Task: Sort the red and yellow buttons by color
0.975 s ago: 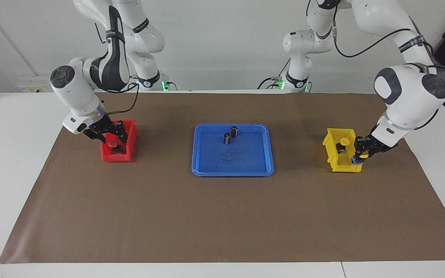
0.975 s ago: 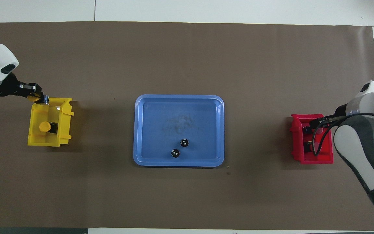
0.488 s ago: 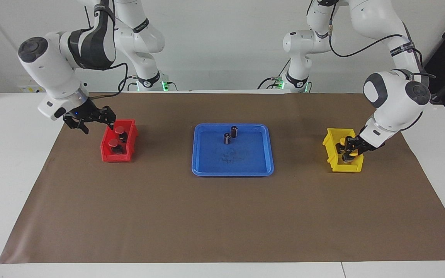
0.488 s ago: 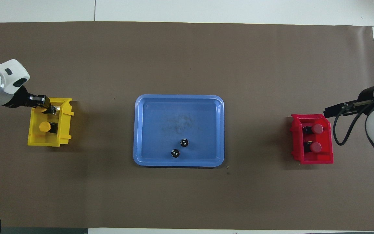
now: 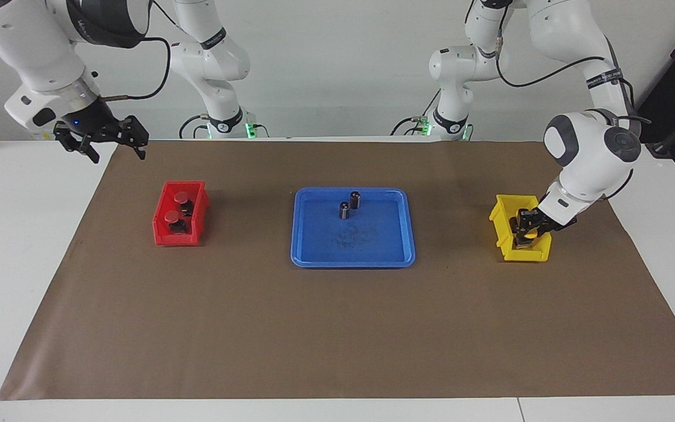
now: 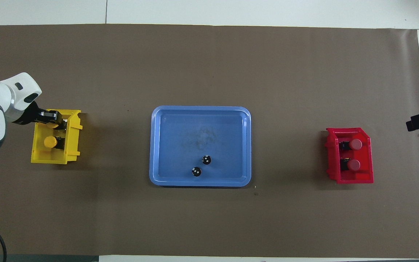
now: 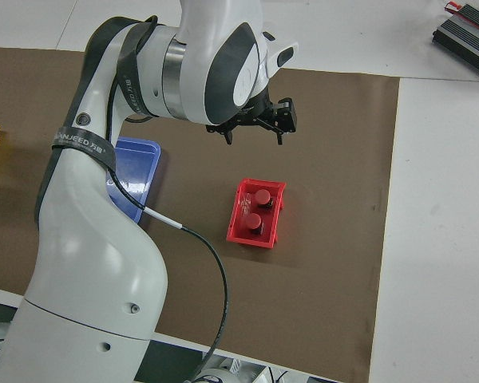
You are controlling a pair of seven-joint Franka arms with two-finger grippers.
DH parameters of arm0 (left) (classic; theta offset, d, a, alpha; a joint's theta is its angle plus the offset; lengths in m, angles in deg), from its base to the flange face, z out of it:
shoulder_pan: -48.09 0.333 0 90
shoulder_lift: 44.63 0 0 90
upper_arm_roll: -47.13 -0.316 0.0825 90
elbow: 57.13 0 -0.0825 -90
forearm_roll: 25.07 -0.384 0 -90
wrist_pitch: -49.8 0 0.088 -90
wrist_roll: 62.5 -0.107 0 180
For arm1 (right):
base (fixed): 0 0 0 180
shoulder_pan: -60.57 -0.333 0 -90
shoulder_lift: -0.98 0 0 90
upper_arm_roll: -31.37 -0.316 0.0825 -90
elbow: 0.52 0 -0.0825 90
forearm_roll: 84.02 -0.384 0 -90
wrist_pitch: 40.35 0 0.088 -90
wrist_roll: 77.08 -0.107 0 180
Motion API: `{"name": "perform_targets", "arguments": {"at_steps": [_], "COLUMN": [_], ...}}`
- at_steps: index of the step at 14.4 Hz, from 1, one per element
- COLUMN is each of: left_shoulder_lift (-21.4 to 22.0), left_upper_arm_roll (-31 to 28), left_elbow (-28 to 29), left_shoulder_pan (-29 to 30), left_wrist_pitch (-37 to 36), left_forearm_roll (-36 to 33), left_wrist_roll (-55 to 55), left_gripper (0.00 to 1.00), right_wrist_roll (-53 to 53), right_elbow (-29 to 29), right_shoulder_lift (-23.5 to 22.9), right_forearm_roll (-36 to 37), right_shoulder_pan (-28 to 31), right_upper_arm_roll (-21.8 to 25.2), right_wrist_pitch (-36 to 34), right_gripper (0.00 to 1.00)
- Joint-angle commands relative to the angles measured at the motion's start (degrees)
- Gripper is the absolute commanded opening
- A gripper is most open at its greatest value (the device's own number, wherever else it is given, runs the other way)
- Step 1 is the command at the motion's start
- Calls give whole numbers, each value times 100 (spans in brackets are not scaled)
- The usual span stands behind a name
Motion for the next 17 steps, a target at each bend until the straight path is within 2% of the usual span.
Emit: {"name": "perform_targets", "arguments": {"at_steps": [1,3,4,6,7,12,15,17], "left_shoulder_lift": [59,33,33,15,15,59,103,120], "left_upper_arm_roll": [-20,-20,-20,-20,-20,-29,-29,-29], "left_elbow": [268,277,268,233,198,102,-292,-583], "left_shoulder_pan": [-13,-22,-31,-31,-22,22,22,-31], "left_wrist_pitch": [328,390,408,434,408,311,-293,-645], "left_forearm_roll": [58,58,58,58,58,58,58,58], "left_wrist_roll": [-96,-96,-96,-96,-87,-52,-43,-17], "left_gripper": [3,3,10,43,52,61,61,65], "right_wrist_roll": [-123,-114,-123,-123,-123,-106,-71,-53], "right_elbow": [387,343,395,440,388,387,396,396], "right_shoulder_lift": [-242,-172,-189,-225,-207,-163,-145,-145], "right_forearm_roll": [-22,-31,-5,4,13,-31,-40,-40], "right_shoulder_pan": [-15,11,-33,-269,-384,-367,-359,-358], "right_upper_arm_roll": [-65,-91,-39,319,443,401,401,409], "right_wrist_pitch": [-160,-238,-431,-477,-450,-397,-459,-450], "right_gripper": [100,100,100,100,100,100,100,100]}}
